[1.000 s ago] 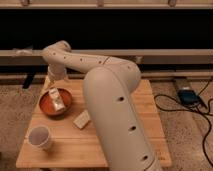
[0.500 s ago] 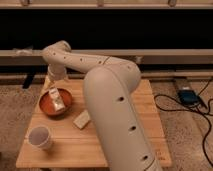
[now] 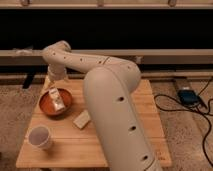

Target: Place the pepper in the ceramic cup

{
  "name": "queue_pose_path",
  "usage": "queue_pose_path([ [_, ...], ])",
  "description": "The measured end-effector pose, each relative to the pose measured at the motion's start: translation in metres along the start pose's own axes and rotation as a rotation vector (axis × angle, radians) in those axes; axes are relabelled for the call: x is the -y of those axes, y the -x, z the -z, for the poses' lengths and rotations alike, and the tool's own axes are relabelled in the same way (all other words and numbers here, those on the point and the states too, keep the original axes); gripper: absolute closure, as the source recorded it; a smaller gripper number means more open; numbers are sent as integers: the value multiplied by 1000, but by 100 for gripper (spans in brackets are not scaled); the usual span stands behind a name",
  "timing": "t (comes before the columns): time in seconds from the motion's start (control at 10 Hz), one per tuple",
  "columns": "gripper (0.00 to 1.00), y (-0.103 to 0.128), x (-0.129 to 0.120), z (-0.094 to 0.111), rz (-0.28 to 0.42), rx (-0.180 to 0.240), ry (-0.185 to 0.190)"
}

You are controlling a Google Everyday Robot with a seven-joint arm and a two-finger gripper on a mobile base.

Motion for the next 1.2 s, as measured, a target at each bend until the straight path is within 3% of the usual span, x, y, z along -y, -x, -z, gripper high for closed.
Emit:
queue_pose_path([
  [0.8, 20, 0, 1, 0, -1, 0, 0],
  [1.0, 20, -5, 11, 9, -3, -1, -6],
  [1.2, 20, -26, 32, 28, -2, -4, -19],
])
